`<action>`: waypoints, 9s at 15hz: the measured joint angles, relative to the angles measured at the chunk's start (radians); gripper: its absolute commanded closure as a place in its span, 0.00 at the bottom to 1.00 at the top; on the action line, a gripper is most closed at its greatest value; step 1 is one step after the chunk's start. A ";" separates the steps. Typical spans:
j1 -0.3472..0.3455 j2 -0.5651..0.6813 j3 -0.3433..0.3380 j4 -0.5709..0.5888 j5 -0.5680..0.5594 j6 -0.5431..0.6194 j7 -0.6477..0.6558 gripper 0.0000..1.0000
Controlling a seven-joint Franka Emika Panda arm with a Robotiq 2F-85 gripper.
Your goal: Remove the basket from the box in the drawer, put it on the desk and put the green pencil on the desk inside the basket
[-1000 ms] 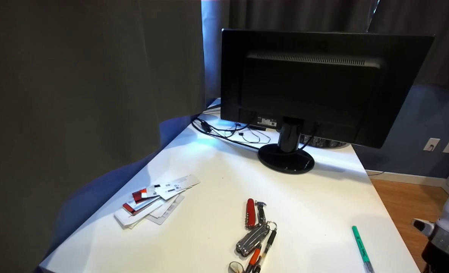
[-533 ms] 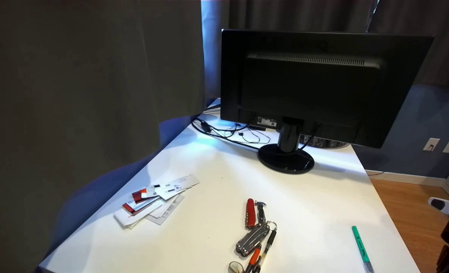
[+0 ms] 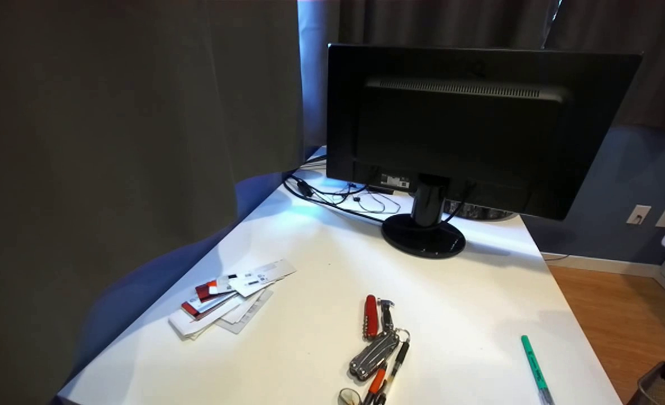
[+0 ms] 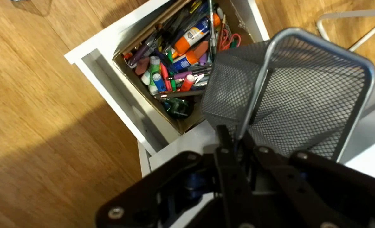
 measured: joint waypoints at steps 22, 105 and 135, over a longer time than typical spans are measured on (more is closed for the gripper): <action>-0.232 -0.421 0.373 -0.051 0.525 -0.055 -0.219 0.98; 0.619 -0.068 -0.136 0.186 0.470 0.021 0.549 0.00; 0.930 -0.070 -0.438 0.210 0.392 0.087 0.751 0.97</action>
